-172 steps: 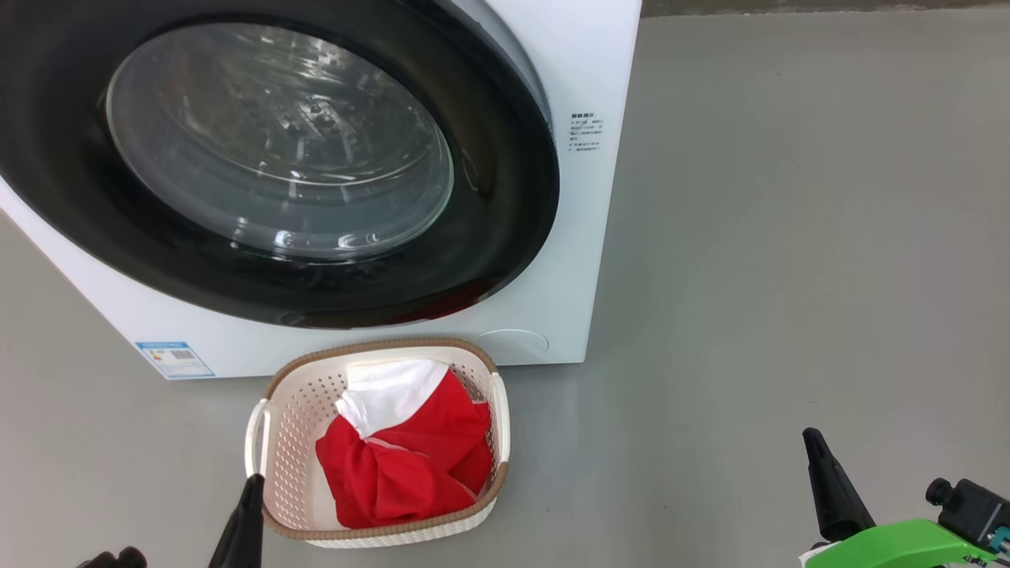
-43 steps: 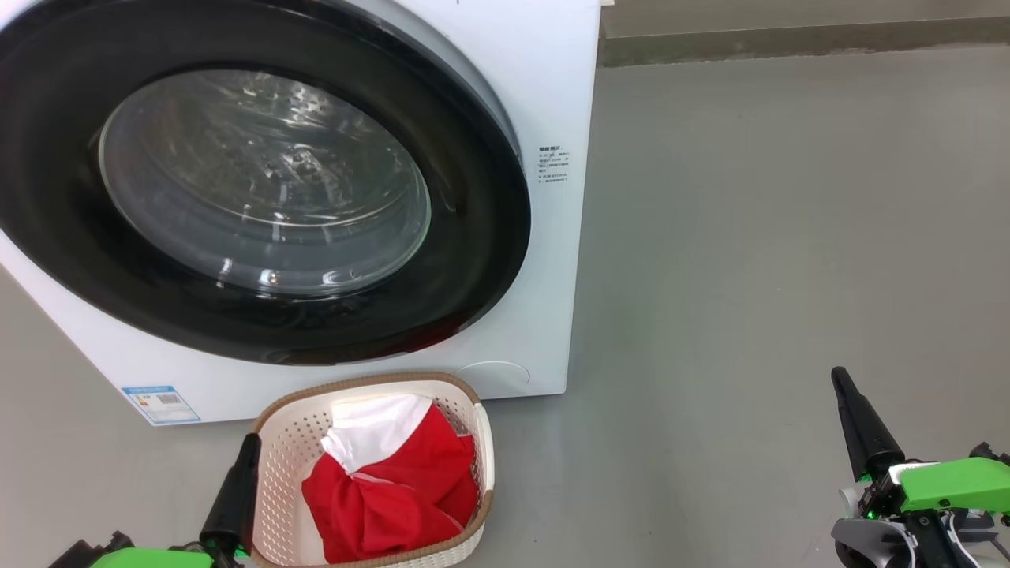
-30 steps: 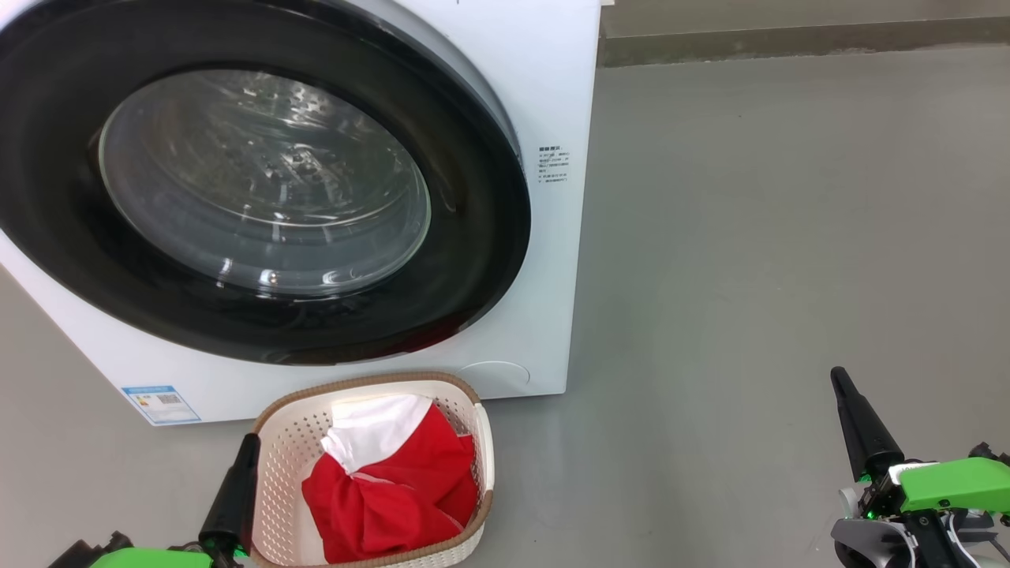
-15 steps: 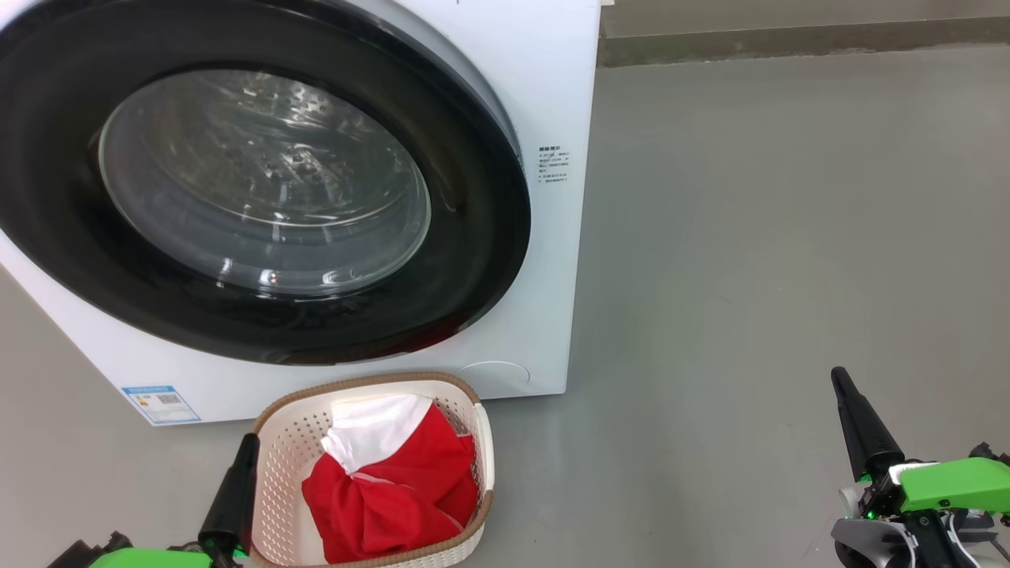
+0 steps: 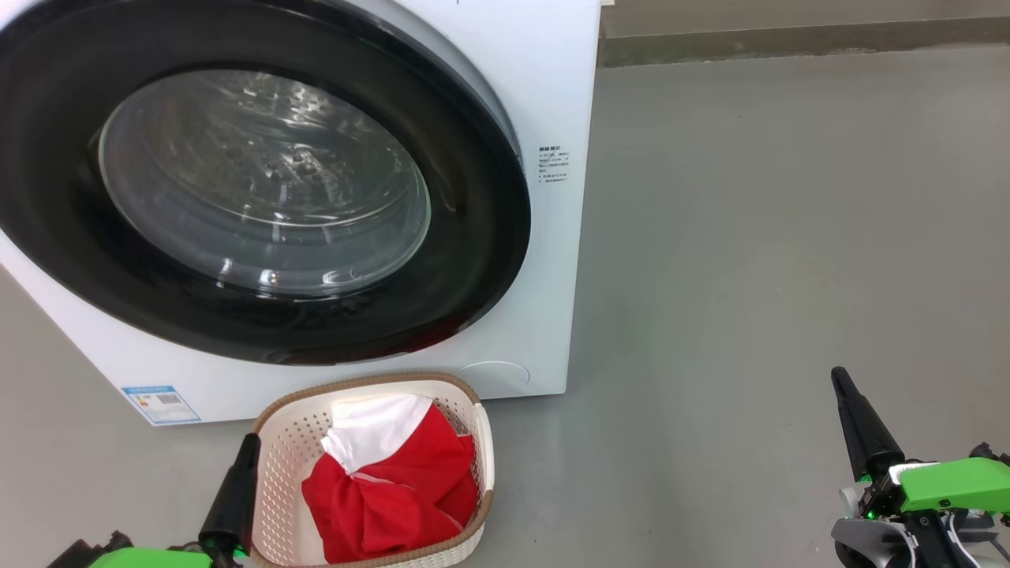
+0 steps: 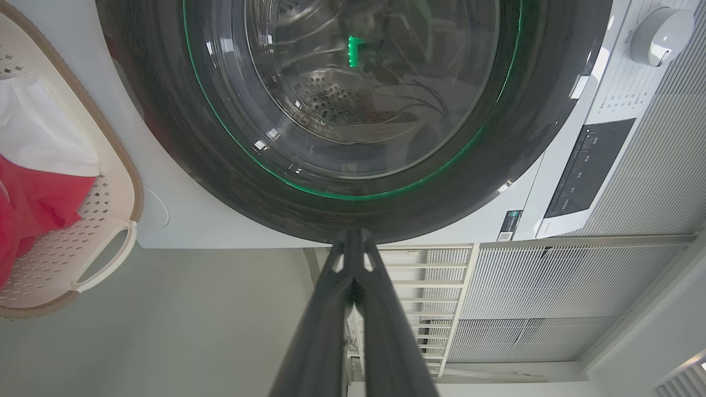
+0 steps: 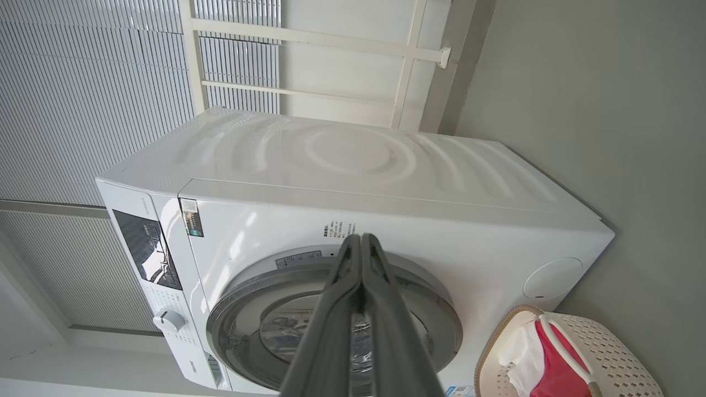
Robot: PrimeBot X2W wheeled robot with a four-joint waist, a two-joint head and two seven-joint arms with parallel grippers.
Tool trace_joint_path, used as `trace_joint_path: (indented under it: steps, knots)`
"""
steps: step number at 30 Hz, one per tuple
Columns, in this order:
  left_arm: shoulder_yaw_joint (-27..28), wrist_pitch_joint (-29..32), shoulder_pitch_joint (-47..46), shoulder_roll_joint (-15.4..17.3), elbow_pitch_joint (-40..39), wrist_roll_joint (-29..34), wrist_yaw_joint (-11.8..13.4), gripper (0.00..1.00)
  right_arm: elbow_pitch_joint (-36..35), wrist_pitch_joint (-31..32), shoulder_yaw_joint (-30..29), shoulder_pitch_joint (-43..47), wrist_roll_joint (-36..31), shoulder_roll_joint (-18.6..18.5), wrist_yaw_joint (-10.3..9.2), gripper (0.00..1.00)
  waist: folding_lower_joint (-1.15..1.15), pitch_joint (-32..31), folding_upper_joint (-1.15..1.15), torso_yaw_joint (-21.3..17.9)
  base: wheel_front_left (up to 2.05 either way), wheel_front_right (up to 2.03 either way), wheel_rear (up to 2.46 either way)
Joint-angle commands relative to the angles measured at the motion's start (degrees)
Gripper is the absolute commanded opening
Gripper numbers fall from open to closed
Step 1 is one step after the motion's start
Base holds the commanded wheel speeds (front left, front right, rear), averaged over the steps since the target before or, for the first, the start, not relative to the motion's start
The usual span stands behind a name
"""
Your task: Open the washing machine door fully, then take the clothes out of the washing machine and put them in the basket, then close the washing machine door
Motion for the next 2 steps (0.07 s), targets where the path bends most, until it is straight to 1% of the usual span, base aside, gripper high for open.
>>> trace_joint_path:
  steps: [1, 2]
  knots:
    - [2.13, 0.22, -2.33, 0.45, -1.08, 0.61, -0.41, 0.0, -1.6, 0.39, 0.85, -2.42, -0.49, -0.34, 0.02, 0.0, 0.0, 0.0, 0.0, 0.0, 0.0, 0.0, 0.0]
    - [2.14, 0.22, -2.33, 0.44, -1.08, 0.62, -0.41, 0.0, -1.6, 0.4, 0.84, -2.42, -0.5, -0.34, 0.02, 0.0, 0.0, 0.0, 0.0, 0.0, 0.0, 0.0, 0.0]
